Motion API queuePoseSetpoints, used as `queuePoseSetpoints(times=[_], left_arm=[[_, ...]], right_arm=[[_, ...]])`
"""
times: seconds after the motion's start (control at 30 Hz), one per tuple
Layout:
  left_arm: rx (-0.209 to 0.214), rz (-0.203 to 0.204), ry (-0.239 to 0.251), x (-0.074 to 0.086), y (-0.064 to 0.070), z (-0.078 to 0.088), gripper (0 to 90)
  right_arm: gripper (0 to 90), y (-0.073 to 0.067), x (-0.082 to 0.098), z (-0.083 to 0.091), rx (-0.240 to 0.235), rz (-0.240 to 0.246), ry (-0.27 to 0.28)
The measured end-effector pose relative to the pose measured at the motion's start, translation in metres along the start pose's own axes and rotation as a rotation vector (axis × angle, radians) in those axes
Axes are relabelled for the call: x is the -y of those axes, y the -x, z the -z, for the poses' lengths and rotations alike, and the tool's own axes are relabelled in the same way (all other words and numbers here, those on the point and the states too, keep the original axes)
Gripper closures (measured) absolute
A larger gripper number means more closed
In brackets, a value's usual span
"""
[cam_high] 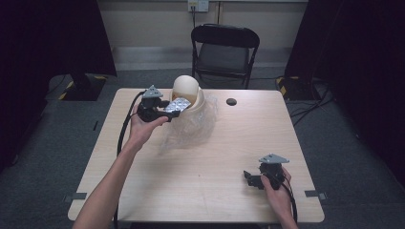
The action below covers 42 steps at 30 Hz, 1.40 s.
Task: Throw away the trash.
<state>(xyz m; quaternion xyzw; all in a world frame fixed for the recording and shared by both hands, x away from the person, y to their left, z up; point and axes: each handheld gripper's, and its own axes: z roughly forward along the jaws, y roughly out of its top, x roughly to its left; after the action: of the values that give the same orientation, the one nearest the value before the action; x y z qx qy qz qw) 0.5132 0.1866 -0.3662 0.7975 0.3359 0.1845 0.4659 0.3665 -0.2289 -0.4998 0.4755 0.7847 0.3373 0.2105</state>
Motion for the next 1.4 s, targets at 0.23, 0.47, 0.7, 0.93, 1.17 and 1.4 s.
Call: queuePoseSetpoints(times=[0.23,0.47,0.7,0.93,1.17,1.4], left_arm=[[-0.013,-0.017,-0.028,0.001,0.002,-0.008,34.1],[-0.004,0.003,-0.003,-0.01,-0.001,-0.007,34.2],[-0.006,0.008,-0.003,-0.023,-0.002,-0.018,35.8],[-0.003,0.022,-0.015,-0.024,-0.006,-0.028,43.9],[-0.007,0.059,-0.022,-0.02,-0.008,-0.038,45.0],[0.022,0.082,-0.021,-0.018,-0.011,-0.043,36.3]], right_arm=[[10.5,0.0,0.0,0.0,0.0,0.0,0.0],[10.5,0.0,0.0,0.0,0.0,-0.002,-0.001],[10.5,0.0,0.0,0.0,0.0,0.0,0.0],[10.5,0.0,0.0,0.0,0.0,-0.001,-0.001],[10.5,0.0,0.0,0.0,0.0,-0.002,-0.001],[10.5,0.0,0.0,0.0,-0.001,0.0,0.0]])
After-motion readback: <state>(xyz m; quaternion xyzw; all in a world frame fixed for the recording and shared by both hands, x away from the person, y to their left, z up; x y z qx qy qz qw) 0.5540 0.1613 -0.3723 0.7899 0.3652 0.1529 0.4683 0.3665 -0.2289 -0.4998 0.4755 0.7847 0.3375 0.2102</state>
